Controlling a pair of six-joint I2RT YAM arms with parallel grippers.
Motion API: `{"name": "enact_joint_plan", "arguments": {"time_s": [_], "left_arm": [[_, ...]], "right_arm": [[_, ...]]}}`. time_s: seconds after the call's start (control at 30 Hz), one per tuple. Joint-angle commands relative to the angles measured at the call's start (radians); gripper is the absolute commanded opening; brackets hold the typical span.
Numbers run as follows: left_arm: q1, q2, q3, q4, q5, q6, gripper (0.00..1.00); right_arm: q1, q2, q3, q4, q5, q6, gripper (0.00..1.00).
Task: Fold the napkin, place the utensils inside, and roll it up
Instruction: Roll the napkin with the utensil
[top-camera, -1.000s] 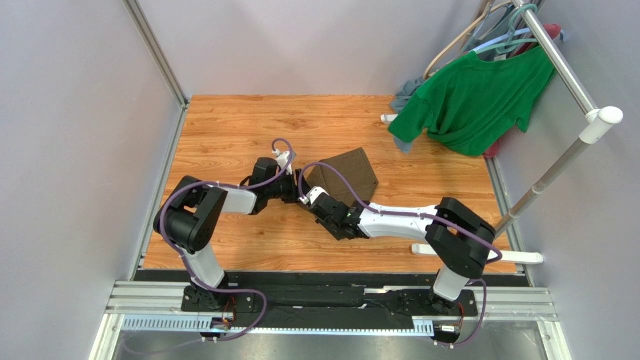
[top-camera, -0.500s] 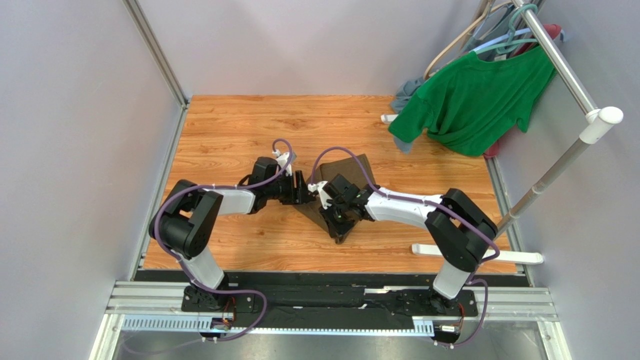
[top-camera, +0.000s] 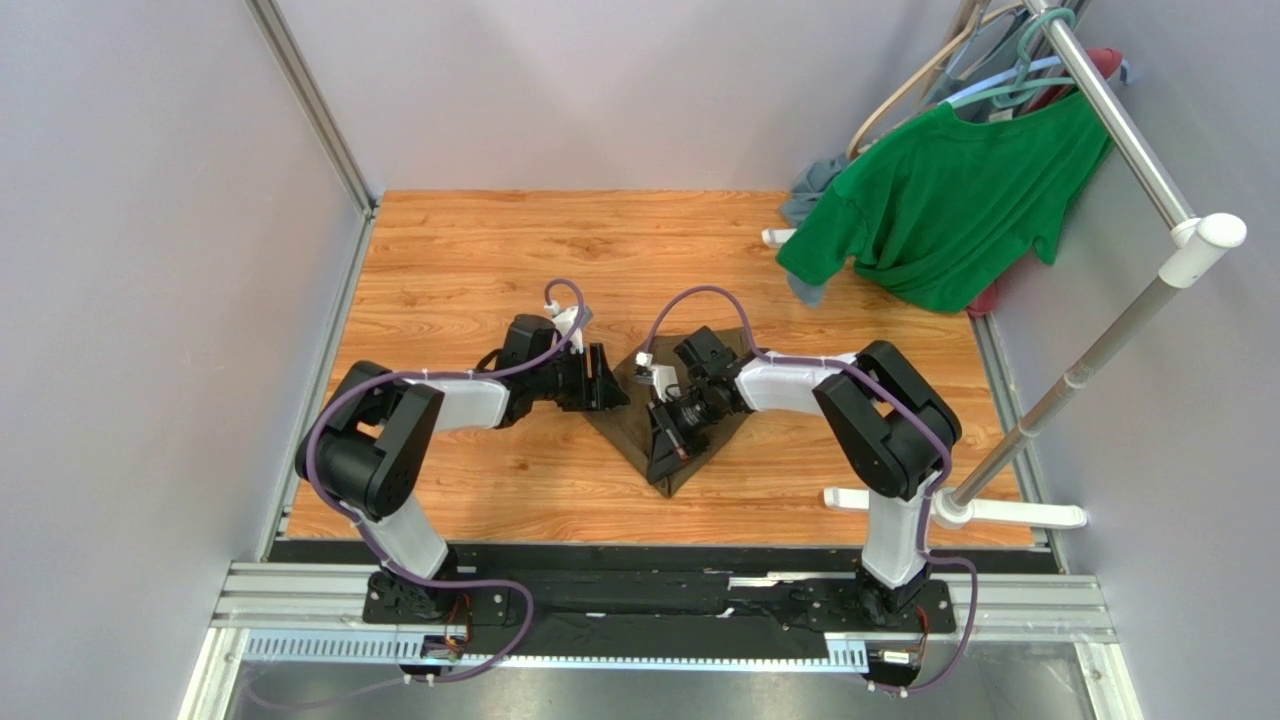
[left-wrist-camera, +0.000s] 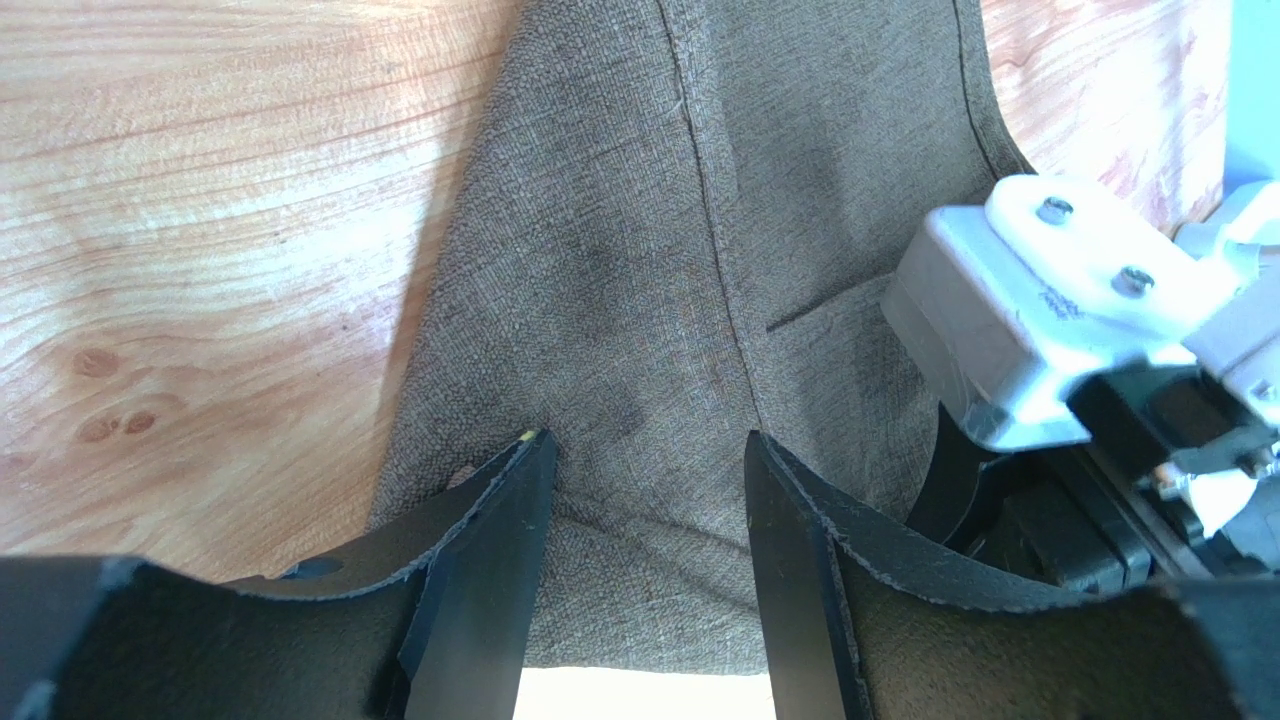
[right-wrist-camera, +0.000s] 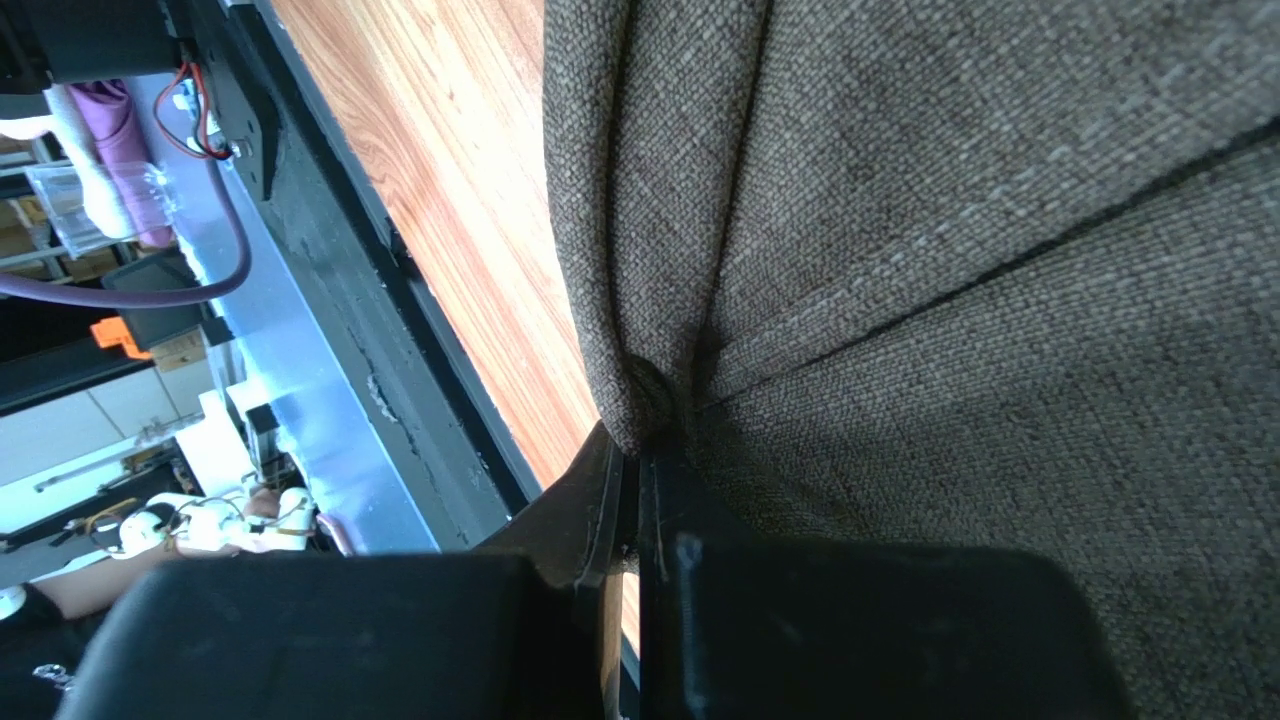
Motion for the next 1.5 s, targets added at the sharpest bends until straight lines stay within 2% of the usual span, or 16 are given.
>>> {"name": "enact_joint_plan", "arguments": {"time_s": [0.0, 0.1, 0.2, 0.3, 0.43, 0.6, 0.8, 1.1, 1.47], "left_arm": [[0.001, 0.038, -0.012, -0.029, -0.041, 0.023, 0.6], [0.001, 0.042, -0.012, -0.032, -0.038, 0.023, 0.6], [0.001, 0.046, -0.008, -0.035, -0.038, 0.024, 0.6], [0.001, 0.05, -0.005, -0.041, -0.035, 0.029, 0.59], [0.001, 0.05, 0.002, -0.047, -0.028, 0.036, 0.59], [0.001, 0.052, 0.0, -0.047, -0.028, 0.038, 0.59], [0.001, 0.053, -0.001, -0.047, -0.024, 0.038, 0.59], [0.001, 0.059, -0.002, -0.044, -0.026, 0.04, 0.59], [0.001, 0.064, -0.005, -0.052, -0.031, 0.047, 0.59]], "right_arm": [[-0.012, -0.002, -0.022, 0.017, 0.009, -0.011, 0.03], [-0.009, -0.088, -0.008, -0.02, 0.036, -0.014, 0.27], [0.006, -0.189, 0.015, -0.064, 0.133, -0.009, 0.4], [0.052, -0.293, 0.026, -0.078, 0.245, 0.006, 0.45], [0.173, -0.347, 0.042, -0.093, 0.348, 0.034, 0.47], [0.299, -0.271, 0.033, -0.055, 0.431, 0.106, 0.47], [0.361, -0.206, 0.067, -0.09, 0.529, 0.117, 0.47], [0.367, -0.145, 0.113, -0.244, 0.645, 0.061, 0.46], [0.364, -0.168, 0.124, -0.291, 0.731, 0.048, 0.45]]}}
